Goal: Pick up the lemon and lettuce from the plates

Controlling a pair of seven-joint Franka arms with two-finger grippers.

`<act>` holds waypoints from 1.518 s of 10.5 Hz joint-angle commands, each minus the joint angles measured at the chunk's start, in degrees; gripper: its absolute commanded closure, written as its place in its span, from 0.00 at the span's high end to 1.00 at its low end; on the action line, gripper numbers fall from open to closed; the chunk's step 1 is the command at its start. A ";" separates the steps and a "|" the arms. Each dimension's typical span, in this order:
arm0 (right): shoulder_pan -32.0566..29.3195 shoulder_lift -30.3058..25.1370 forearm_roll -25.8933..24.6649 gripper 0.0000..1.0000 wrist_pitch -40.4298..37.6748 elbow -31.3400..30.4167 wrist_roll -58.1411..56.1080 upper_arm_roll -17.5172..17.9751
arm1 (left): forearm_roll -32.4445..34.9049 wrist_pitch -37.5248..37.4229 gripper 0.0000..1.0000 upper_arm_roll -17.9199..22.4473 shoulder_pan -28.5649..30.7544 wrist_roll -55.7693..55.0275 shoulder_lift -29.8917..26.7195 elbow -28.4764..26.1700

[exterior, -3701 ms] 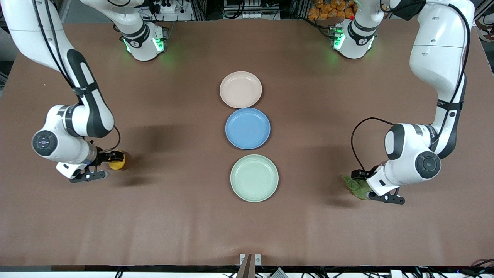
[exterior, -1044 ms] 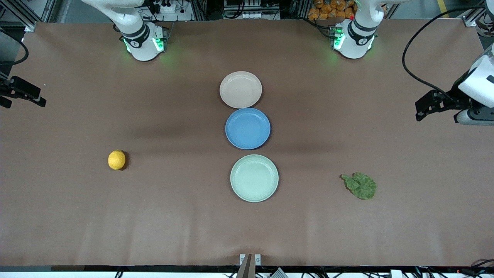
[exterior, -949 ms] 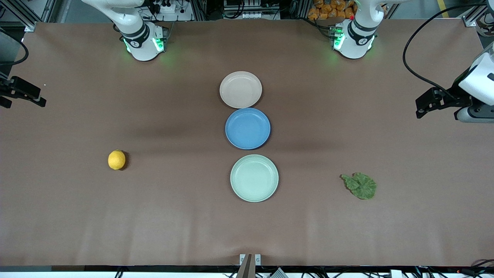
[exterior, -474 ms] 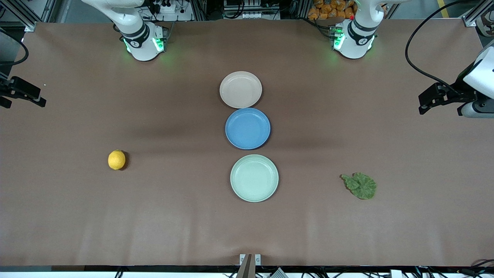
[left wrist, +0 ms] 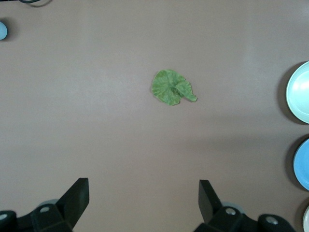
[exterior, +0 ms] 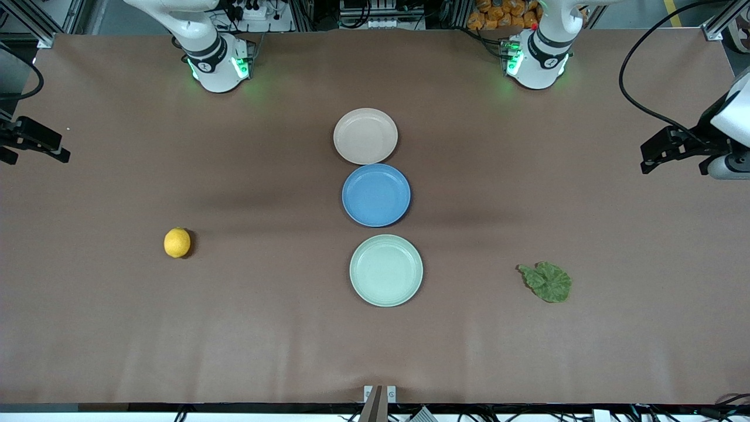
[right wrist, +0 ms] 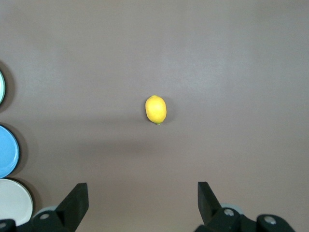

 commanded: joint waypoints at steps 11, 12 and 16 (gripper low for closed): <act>-0.03 0.25 -0.54 1.00 -0.15 0.37 -0.17 0.31 | -3.97 -3.86 1.00 -0.27 0.96 -3.90 -0.92 0.77; -0.03 0.33 -0.45 1.00 -0.15 0.37 -0.17 0.31 | -4.05 -3.86 1.00 -0.63 0.87 -3.90 -0.92 0.77; -0.03 0.33 -0.54 1.00 -0.15 0.37 -0.17 0.31 | -4.06 -3.86 1.00 -0.45 0.61 -3.90 -0.92 0.77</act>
